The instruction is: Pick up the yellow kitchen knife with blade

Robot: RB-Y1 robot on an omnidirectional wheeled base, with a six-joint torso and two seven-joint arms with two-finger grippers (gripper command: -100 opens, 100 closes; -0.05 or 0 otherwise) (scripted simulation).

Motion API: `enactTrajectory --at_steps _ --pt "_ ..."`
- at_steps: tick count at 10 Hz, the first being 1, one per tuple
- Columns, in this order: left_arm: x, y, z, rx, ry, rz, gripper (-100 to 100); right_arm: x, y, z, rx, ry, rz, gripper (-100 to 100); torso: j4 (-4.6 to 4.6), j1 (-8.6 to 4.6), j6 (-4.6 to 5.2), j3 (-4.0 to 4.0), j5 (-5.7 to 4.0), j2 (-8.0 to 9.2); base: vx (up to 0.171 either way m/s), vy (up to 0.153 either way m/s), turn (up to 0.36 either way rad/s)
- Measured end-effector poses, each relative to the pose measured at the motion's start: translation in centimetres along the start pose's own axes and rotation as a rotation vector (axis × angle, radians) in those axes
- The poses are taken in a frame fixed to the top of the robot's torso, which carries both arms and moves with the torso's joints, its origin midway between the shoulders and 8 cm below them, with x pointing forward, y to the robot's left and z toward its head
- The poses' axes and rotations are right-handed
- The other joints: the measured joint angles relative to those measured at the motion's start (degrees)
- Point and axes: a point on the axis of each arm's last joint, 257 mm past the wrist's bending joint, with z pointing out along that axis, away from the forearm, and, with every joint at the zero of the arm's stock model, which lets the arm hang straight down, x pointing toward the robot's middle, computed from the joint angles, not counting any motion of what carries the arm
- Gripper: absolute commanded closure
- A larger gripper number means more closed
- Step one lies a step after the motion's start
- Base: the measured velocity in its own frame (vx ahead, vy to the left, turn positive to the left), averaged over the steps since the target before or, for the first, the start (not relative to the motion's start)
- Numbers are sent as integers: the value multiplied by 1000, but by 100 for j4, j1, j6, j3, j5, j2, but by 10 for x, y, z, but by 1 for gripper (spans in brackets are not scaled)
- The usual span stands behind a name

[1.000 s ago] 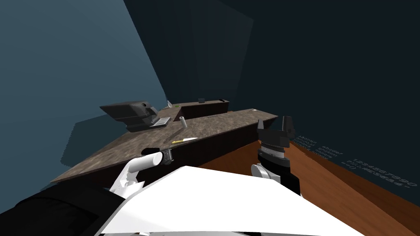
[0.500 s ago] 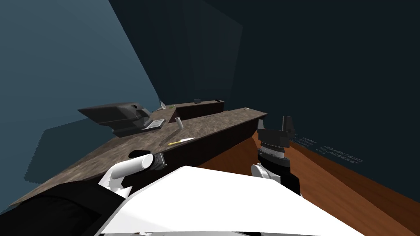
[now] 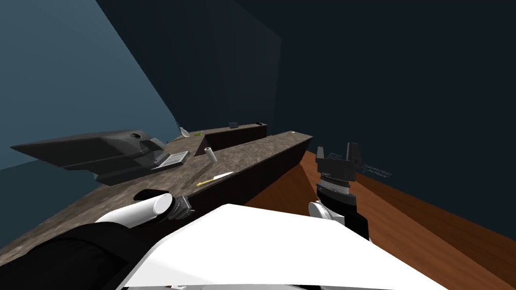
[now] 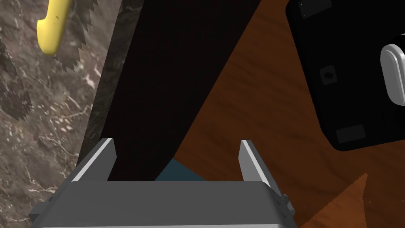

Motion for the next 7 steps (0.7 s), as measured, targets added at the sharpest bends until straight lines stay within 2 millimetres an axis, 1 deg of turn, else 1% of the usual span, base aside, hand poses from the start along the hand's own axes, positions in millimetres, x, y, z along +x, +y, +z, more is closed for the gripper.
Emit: enactTrajectory --at_steps 2,4,7 --pt "-16 1 -9 -17 -27 -65 -100 0 0 0 0 0 0 0 -3 1 1 -8 1 -13 45 33 -332" --pt "-35 5 -15 -37 -51 -125 -100 0 0 0 0 0 0 0 -5 8 0 -13 2 -23 59 60 -296" --pt "-54 12 -22 -65 -80 -200 -100 0 0 0 0 0 0 0 -8 12 1 -21 3 -36 80 63 -287"
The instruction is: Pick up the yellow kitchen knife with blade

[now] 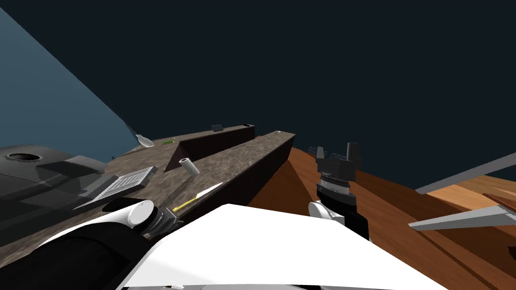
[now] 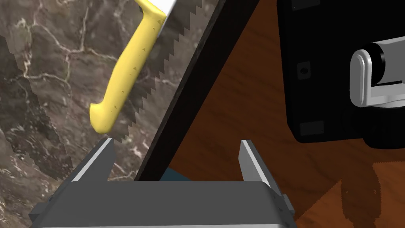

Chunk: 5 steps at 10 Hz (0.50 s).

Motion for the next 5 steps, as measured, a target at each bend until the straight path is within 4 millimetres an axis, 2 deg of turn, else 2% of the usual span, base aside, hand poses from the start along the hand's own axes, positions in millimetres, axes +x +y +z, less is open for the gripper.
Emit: enactTrajectory --at_steps 3,5 --pt "-21 8 -4 -36 -30 -63 -100 0 0 0 0 0 0 0 0 -4 -3 1 -1 2 71 61 -288" --pt "-33 17 -5 -68 -54 -99 -100 0 0 0 0 0 0 0 0 -4 -5 1 0 3 59 67 -215"
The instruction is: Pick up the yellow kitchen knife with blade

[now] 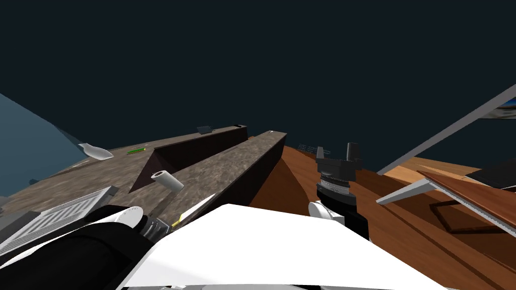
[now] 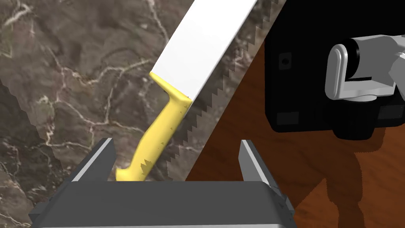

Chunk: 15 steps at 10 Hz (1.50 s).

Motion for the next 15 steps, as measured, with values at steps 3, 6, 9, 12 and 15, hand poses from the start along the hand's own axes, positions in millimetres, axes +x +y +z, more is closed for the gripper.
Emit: enactTrajectory --at_steps 3,6,9,12,15 --pt "-23 13 -4 -60 -48 -46 -100 0 0 0 0 0 0 0 1 -5 -1 3 -1 4 51 56 -178" --pt "-47 34 -6 -137 -110 -78 -100 0 0 0 0 0 0 0 2 -11 -3 6 -2 11 26 38 -87" --pt "-56 45 -10 -186 -151 -88 -100 0 0 0 0 0 0 0 6 -27 -4 15 -6 26 -7 6 -22" --pt "-58 45 -5 -195 -157 -91 -100 0 0 0 0 0 0 0 6 -32 -4 15 -6 26 -9 -7 1" --pt "-61 47 12 -204 -163 -92 -100 0 0 0 0 0 0 0 7 -34 -4 17 -7 29 -14 -8 1"
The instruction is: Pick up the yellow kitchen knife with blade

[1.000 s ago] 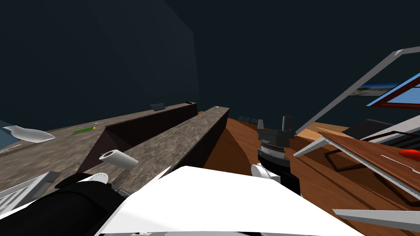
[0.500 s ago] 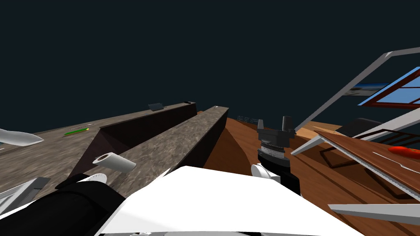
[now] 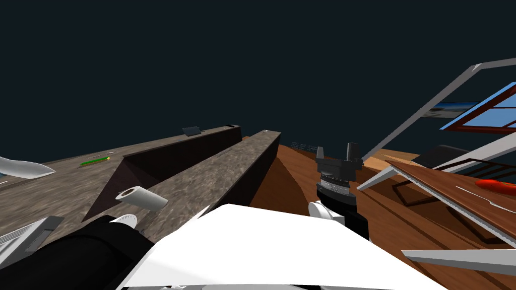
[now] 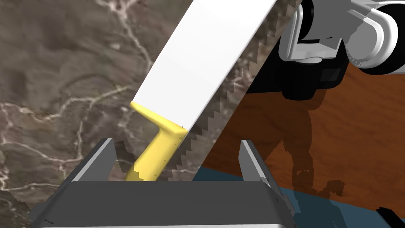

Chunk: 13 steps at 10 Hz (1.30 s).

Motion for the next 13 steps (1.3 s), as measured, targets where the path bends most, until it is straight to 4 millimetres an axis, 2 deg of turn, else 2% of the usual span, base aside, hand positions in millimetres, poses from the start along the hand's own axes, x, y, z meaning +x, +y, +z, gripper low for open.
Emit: enactTrajectory --at_steps 1,2,6,7,8,12,13 --pt "1 -3 5 3 -2 1 -100 0 0 0 0 0 0 0 -1 22 0 -1 29 0 -5 -6 -1" --pt "2 -3 6 5 -1 2 100 0 0 0 0 0 0 0 -2 36 -1 -2 35 -2 0 0 0" --pt "3 -3 5 6 0 8 100 0 0 0 0 0 0 0 -3 43 -11 -4 38 -6 0 0 -3" --pt "3 -3 5 6 0 9 0 0 0 0 0 0 0 0 -3 44 -12 -4 38 -6 0 0 0" --pt "3 -3 5 6 0 9 100 0 0 0 0 0 0 0 -3 44 -12 -4 38 -6 10 7 13" --pt "1 3 -18 13 9 3 100 0 0 0 0 0 0 0 -5 46 -14 -9 37 -14 16 11 -1" --pt "1 3 -18 12 8 3 0 0 0 0 0 0 0 0 -4 46 -14 -7 40 -11 0 0 0"
